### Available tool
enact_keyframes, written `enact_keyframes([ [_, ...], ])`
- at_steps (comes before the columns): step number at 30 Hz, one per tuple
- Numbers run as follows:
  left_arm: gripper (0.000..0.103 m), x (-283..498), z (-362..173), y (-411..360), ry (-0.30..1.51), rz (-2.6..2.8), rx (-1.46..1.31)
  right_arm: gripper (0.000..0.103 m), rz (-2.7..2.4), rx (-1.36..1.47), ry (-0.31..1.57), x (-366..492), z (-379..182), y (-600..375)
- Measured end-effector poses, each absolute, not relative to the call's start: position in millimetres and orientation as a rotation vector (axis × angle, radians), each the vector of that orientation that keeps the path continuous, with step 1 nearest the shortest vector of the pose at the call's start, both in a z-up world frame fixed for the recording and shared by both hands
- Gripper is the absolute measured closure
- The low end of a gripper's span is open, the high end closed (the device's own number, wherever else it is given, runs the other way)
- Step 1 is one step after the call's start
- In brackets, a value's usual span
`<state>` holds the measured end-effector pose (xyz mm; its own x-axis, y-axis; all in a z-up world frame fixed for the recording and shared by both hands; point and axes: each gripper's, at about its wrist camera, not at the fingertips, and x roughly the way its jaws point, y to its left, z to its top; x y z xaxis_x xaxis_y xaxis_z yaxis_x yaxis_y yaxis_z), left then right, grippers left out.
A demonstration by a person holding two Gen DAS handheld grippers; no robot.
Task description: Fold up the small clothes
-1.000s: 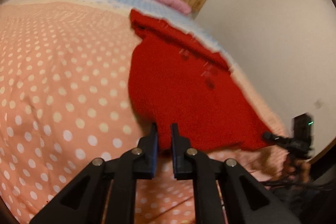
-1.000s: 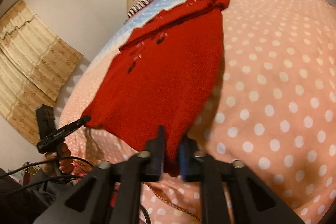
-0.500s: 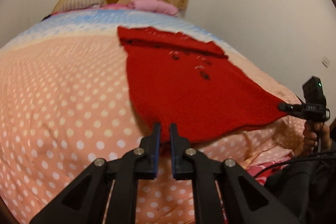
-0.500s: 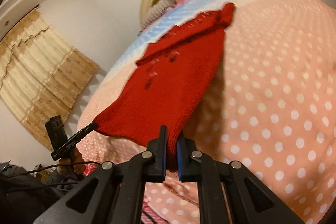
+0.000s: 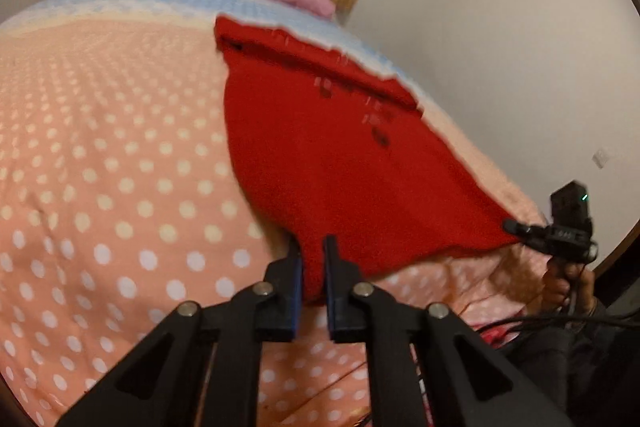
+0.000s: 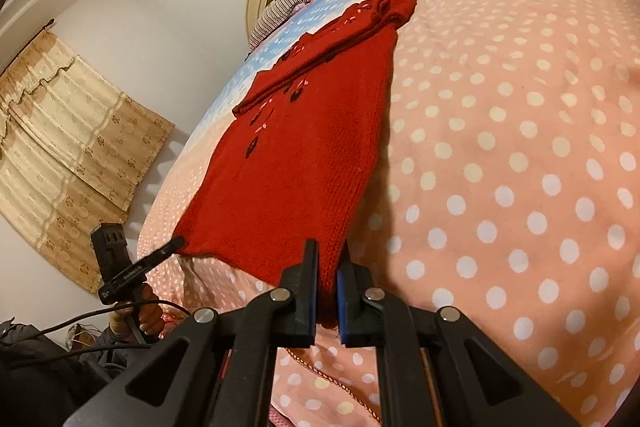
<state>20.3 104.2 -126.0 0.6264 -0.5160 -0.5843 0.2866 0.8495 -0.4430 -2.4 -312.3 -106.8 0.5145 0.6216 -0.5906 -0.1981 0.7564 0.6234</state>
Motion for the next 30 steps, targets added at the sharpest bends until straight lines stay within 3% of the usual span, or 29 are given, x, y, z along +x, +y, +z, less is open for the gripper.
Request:
enact_keyframes([
  [5, 0.094, 21, -92, 114, 0.672, -0.505, -0.358, 0.096, 0.558, 0.58, 0.831, 0, -88, -320],
  [30, 0.098, 138, -11, 110, 0.529, -0.463, -0.351, 0.096, 0.518, 0.506, 0.587, 104, 29, -327],
])
